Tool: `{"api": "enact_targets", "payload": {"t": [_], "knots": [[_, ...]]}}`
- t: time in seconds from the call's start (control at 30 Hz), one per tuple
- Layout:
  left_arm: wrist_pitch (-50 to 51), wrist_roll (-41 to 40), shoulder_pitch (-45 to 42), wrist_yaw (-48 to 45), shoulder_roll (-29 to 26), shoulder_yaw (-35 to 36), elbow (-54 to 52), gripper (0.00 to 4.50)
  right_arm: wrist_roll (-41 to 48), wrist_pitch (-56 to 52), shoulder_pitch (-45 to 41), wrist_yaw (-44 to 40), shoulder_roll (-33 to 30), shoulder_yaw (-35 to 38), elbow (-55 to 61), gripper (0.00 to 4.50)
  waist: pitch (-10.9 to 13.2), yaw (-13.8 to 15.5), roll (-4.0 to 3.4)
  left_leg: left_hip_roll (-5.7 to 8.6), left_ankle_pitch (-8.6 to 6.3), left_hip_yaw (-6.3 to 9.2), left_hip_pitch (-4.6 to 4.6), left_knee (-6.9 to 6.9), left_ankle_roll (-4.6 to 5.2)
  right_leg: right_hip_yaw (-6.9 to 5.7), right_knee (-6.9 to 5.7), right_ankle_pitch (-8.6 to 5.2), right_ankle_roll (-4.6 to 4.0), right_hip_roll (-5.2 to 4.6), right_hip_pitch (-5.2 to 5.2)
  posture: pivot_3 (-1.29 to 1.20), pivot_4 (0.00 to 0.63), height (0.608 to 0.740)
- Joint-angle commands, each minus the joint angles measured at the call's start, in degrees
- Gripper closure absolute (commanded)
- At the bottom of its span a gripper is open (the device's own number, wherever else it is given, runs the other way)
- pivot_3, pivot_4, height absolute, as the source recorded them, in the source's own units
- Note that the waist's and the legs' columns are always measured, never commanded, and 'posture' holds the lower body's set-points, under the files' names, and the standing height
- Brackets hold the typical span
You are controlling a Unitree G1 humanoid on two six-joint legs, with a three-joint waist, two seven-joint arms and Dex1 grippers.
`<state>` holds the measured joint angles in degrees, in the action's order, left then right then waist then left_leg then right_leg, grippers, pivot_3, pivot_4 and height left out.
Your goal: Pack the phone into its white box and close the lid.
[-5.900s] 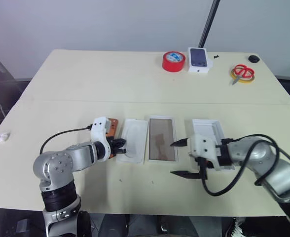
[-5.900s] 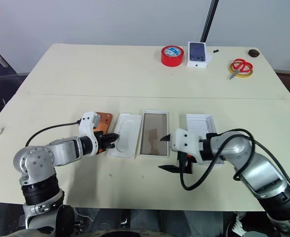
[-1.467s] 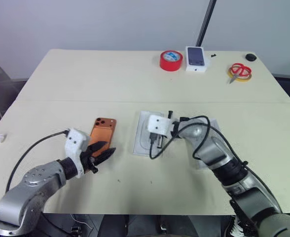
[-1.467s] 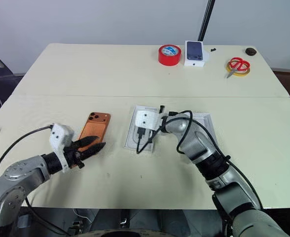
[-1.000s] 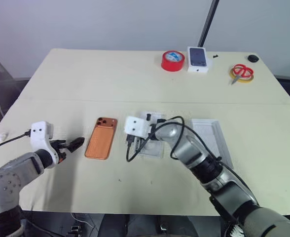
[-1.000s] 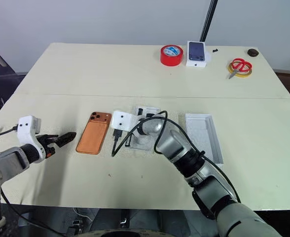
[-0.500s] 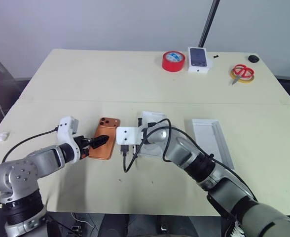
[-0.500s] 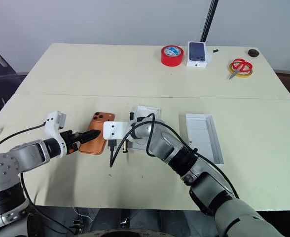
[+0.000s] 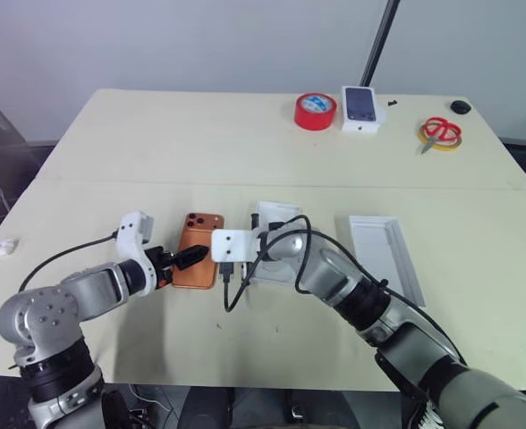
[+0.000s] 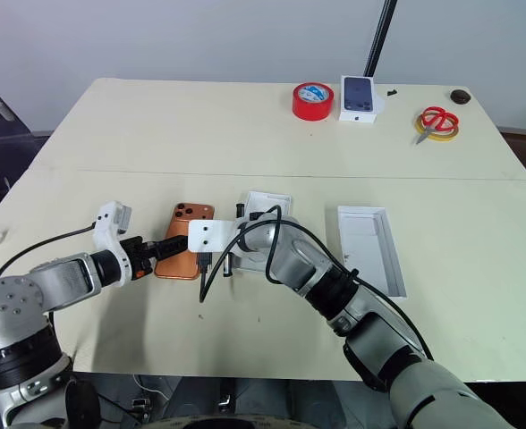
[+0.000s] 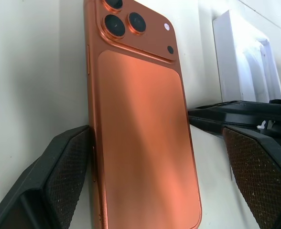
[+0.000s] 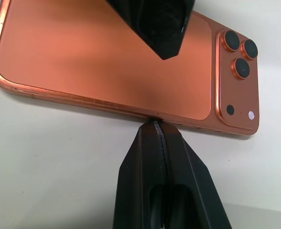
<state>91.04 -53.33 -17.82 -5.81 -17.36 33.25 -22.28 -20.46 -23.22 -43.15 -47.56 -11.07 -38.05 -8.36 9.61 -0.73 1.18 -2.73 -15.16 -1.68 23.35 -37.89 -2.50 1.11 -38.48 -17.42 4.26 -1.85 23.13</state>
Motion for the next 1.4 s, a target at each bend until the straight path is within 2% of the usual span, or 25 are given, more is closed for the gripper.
{"api": "enact_targets", "payload": {"t": [0.03,0.73,0.77,0.8,0.9,1.17,1.27,1.3,1.33,1.37,1.4], "knots": [[1.46,-3.36,-0.67,-0.26,1.29,0.48,1.74,0.02,-0.05,0.81,0.31,0.17,1.32,-0.37,-0.5,4.5,0.0,-0.02,0.0,0.0,0.0,0.01,0.0,0.0,0.0,-0.01,0.0,0.0,0.0,0.0,0.0,0.0,0.15,0.732],[1.46,-9.06,-2.63,4.66,2.1,5.63,5.18,0.02,-0.38,0.73,0.71,0.14,1.28,0.02,-0.7,4.5,0.0,-0.33,0.01,-0.03,0.0,0.03,0.0,0.01,-0.02,-0.01,0.0,0.0,0.0,0.0,0.02,0.0,0.15,0.732],[1.46,-9.19,-2.62,4.84,1.84,6.04,5.44,0.51,-0.4,0.68,0.73,0.13,1.27,0.03,-0.66,4.5,0.0,-0.33,0.01,-0.03,0.0,0.03,0.0,0.01,-0.03,-0.01,0.0,0.0,0.0,0.0,0.02,0.0,0.15,0.732],[1.46,-9.34,-2.57,4.97,1.56,6.28,5.63,0.75,-0.41,0.65,0.75,0.12,1.25,0.04,-0.63,4.5,0.0,-0.34,0.01,-0.03,0.0,0.03,0.0,0.01,-0.03,-0.01,0.0,0.0,0.0,0.0,0.03,0.0,0.15,0.732],[1.46,-9.69,-2.26,5.13,0.47,6.6,5.77,2.1,-0.45,0.65,0.86,0.07,1.19,0.03,-0.48,4.5,0.01,-0.34,0.02,-0.03,0.0,0.03,0.02,0.01,-0.03,-0.01,0.0,0.0,0.0,0.0,0.06,0.0,0.15,0.732],[1.46,-12.24,-1.89,7.19,1.49,10.02,6.59,2.1,-0.69,0.83,0.79,0.16,1.14,0.1,-0.4,4.5,0.01,-0.37,0.02,-0.04,0.0,0.03,0.02,0.02,-0.04,-0.01,0.0,0.0,0.0,-0.01,0.07,0.0,0.15,0.732],[1.46,-13.88,-1.93,8.88,2.56,11.48,6.69,2.95,-0.79,1.08,0.6,0.29,1.15,0.38,-0.73,4.5,0.01,-0.36,0.03,-0.04,0.0,0.03,0.02,0.03,-0.04,-0.02,0.0,0.0,0.0,-0.04,0.07,0.0,0.15,0.732],[1.46,-14.34,-1.91,9.34,2.61,11.56,6.7,3.53,-0.79,1.2,0.54,0.32,1.15,0.48,-0.85,4.5,0.01,-0.36,0.03,-0.04,0.0,0.03,0.02,0.03,-0.04,-0.02,0.0,0.0,0.0,-0.04,0.07,0.0,0.15,0.732],[1.46,-14.76,-1.91,9.77,2.67,11.62,6.75,3.81,-0.78,1.36,0.43,0.39,1.08,0.65,-0.92,4.5,0.01,-0.36,0.03,-0.04,0.0,0.03,0.02,0.03,-0.04,-0.02,0.0,0.0,-0.01,-0.04,0.07,0.0,0.15,0.732],[1.46,-15.36,-1.85,10.32,2.82,11.76,6.77,4.33,-0.84,1.52,0.25,0.48,0.85,0.91,-0.71,4.5,0.0,-0.35,0.04,-0.04,0.0,0.03,0.02,0.03,-0.04,-0.02,0.0,0.0,-0.01,-0.04,0.07,0.0,0.15,0.732],[1.46,-16.11,-1.84,10.97,3.07,12.02,6.87,4.47,-0.83,1.61,0.05,0.54,0.64,1.26,-0.46,4.5,0.0,-0.36,0.04,-0.04,0.0,0.03,0.0,0.03,-0.04,-0.02,0.01,0.0,-0.01,-0.06,0.04,0.0,0.15,0.732]]}}
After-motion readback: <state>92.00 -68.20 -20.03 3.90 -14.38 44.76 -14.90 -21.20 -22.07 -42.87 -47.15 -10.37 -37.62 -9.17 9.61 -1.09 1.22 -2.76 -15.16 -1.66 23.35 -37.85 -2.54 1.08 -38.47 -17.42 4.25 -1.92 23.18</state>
